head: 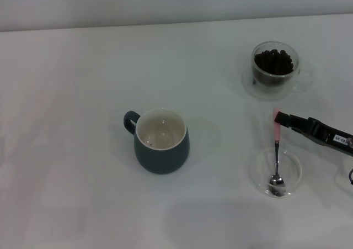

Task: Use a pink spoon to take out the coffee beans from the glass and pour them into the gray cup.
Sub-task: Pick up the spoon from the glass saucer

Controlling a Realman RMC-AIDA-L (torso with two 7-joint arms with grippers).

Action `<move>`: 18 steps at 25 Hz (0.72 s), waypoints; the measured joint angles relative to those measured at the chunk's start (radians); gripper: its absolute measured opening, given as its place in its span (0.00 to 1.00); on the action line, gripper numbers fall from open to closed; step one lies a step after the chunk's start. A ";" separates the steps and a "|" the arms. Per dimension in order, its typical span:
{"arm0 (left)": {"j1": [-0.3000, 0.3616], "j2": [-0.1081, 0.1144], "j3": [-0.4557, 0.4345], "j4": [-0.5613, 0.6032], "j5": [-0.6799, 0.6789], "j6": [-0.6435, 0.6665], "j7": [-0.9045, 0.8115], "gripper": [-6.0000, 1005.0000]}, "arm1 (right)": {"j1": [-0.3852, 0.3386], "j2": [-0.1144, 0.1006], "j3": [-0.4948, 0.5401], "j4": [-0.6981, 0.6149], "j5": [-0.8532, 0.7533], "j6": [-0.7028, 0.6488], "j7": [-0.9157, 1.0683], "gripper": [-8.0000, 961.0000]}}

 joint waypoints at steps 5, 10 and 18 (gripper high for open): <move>-0.002 0.000 0.000 0.000 0.000 0.003 0.000 0.38 | 0.004 -0.002 -0.027 -0.005 -0.001 0.005 0.002 0.21; -0.004 -0.001 0.000 0.000 0.000 0.005 0.000 0.38 | 0.016 -0.006 -0.051 -0.008 -0.003 0.003 0.017 0.24; -0.001 -0.003 0.000 0.000 0.001 0.005 0.000 0.38 | 0.047 -0.024 -0.070 -0.011 -0.041 -0.011 0.054 0.35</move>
